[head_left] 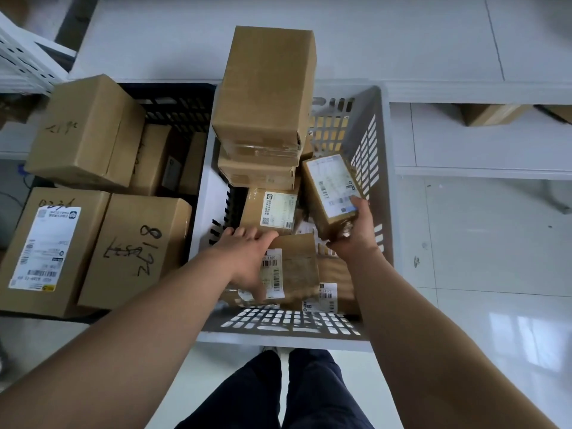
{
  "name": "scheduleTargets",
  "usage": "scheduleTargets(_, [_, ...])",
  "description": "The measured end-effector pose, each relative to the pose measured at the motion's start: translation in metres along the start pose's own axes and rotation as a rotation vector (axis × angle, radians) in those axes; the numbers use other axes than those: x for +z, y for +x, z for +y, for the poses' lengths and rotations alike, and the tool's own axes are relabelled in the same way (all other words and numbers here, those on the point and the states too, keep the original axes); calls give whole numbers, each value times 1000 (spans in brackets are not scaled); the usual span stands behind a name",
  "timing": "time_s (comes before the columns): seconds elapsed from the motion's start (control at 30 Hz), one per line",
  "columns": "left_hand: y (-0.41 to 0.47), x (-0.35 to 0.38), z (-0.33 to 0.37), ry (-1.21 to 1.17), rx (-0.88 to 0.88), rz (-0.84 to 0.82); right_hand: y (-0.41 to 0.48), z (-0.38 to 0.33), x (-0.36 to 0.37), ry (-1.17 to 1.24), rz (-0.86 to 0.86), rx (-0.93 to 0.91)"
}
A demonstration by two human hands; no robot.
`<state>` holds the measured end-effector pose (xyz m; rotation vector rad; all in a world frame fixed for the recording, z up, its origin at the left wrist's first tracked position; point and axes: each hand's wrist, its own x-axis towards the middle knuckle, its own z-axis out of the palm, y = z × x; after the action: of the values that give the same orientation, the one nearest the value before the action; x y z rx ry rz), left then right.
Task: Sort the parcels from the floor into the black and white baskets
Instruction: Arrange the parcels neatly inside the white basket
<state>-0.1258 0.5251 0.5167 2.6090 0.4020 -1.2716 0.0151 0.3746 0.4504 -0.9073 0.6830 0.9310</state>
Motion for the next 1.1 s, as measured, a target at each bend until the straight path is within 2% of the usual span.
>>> scheduleTargets(0.1, [-2, 0, -2, -6, -4, 6, -12, 2, -5, 12, -9, 26])
scheduleTargets(0.4, [-13, 1, -8, -4, -21, 24, -38, 6, 0, -177, 255, 37])
scheduleTargets(0.57, [-17, 0, -9, 30, -1, 28, -41, 6, 7, -205, 333, 6])
scheduleTargets(1.1, [-11, 18, -6, 192, 47, 33, -45, 12, -7, -242, 316, 69])
